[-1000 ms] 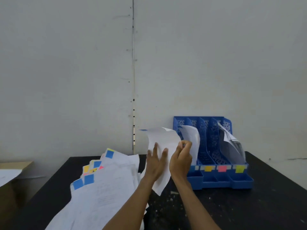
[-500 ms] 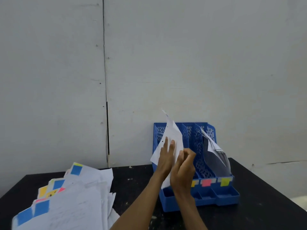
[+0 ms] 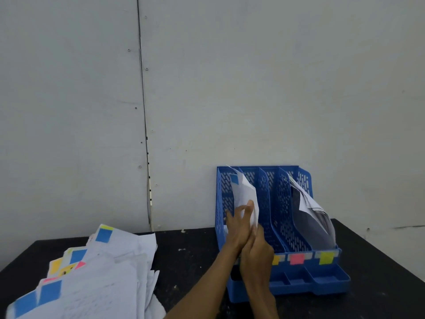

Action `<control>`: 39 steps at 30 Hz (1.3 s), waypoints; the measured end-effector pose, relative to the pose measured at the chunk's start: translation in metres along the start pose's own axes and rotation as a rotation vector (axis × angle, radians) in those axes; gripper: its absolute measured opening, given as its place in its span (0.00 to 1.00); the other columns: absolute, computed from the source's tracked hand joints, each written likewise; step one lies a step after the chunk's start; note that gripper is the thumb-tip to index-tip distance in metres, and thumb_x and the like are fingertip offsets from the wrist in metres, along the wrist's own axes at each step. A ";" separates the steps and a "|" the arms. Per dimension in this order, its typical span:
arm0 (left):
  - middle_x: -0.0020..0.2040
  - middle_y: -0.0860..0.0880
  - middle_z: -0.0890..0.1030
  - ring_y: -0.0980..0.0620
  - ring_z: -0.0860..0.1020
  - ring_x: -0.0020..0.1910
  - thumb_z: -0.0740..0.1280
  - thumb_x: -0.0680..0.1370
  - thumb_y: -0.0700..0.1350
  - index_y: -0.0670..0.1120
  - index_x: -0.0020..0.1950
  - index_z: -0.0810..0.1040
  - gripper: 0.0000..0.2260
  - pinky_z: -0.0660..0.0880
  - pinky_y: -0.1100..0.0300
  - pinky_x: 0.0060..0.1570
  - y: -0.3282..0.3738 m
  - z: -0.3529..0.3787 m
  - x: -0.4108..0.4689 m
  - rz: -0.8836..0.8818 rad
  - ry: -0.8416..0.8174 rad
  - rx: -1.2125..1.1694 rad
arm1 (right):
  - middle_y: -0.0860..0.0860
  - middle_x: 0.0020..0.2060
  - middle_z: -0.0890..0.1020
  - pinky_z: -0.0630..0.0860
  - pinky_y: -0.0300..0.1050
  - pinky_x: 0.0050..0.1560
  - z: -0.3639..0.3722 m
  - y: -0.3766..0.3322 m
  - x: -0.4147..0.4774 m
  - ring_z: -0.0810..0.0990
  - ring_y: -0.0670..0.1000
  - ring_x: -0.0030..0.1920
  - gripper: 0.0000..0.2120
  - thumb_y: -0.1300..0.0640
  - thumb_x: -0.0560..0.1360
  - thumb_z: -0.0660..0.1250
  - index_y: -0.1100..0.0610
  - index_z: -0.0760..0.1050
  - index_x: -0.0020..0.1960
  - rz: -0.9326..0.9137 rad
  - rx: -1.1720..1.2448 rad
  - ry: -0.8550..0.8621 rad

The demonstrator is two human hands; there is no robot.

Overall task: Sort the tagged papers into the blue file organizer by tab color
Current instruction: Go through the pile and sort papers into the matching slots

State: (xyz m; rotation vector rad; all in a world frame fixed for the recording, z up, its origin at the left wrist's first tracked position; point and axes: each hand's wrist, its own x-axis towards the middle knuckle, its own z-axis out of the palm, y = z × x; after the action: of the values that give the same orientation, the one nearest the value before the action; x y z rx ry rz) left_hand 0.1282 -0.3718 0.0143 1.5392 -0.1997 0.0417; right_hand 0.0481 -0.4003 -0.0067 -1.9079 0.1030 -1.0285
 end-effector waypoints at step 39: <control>0.69 0.57 0.71 0.59 0.72 0.66 0.60 0.68 0.75 0.59 0.75 0.61 0.39 0.70 0.53 0.67 -0.010 -0.014 -0.006 0.150 -0.041 0.043 | 0.52 0.47 0.81 0.74 0.42 0.39 -0.001 0.024 0.025 0.79 0.49 0.42 0.12 0.54 0.76 0.68 0.58 0.75 0.56 0.130 -0.117 -0.116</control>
State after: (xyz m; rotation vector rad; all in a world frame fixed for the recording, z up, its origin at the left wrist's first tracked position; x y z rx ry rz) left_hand 0.1248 -0.3579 0.0031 1.5664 -0.3489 0.1336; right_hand 0.0714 -0.4261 -0.0089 -2.0343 0.2218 -0.8394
